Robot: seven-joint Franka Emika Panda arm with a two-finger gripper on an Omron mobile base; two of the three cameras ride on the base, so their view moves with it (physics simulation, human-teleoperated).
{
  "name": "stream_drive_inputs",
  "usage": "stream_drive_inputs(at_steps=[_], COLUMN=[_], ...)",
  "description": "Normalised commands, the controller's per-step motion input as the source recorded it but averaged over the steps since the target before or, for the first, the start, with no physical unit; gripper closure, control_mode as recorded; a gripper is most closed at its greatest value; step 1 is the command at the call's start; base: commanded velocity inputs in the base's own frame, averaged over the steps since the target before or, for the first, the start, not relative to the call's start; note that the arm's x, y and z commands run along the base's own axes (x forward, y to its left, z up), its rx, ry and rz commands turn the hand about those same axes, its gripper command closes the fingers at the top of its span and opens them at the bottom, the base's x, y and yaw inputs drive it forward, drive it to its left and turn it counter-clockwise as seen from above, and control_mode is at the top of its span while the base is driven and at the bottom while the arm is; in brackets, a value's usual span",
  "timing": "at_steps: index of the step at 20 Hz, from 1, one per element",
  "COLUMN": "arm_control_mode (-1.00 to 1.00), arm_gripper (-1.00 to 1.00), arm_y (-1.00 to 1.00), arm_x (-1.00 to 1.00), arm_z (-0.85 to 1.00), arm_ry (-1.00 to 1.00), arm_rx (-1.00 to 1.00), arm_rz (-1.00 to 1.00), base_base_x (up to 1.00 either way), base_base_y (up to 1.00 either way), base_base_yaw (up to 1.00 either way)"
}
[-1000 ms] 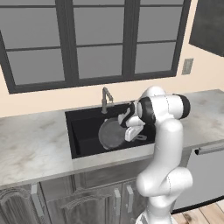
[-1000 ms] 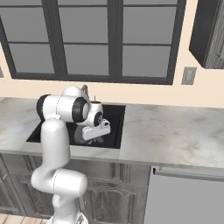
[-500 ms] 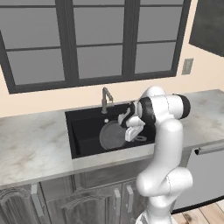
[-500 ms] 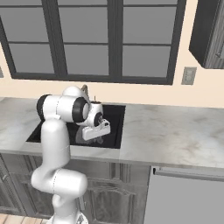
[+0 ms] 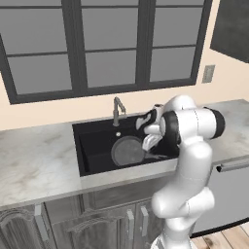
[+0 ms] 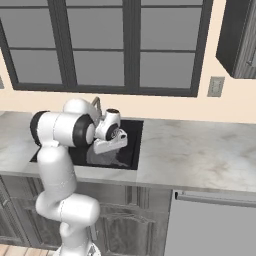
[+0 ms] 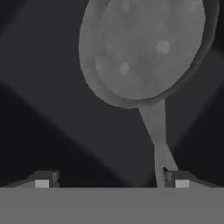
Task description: Move the pot and pan from the stove into the sink.
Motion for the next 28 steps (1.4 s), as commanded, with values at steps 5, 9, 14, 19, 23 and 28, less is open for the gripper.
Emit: stream_drive_inputs(at_steps=[5,9,14,19,23,28], arm_control_mode=[-1.0,-1.0,-1.0,-1.0,-1.0,-1.0], arm_gripper=[-1.0,-1.0,-1.0,-1.0,-1.0,-1.0], arm_y=[0.0,0.05,0.02,0.05,0.0,0.0], arm_x=[-0.66,-0.74,-0.6,-0.58,-0.89,-1.0], arm_z=[0.71,0.67,0.92,1.0,0.9,0.64], arm_ry=[-0.27,-0.2,-0.17,-0.15,-0.15,-0.15], arm_rx=[0.05,0.0,0.03,0.03,0.03,0.0], arm_rz=[0.0,0.0,0.0,0.0,0.0,0.0], base_base_x=[0.0,0.0,0.0,0.0,0.0,0.0], base_base_y=[0.0,0.0,0.0,0.0,0.0,0.0], base_base_yaw=[0.0,0.0,0.0,0.0,0.0,0.0])
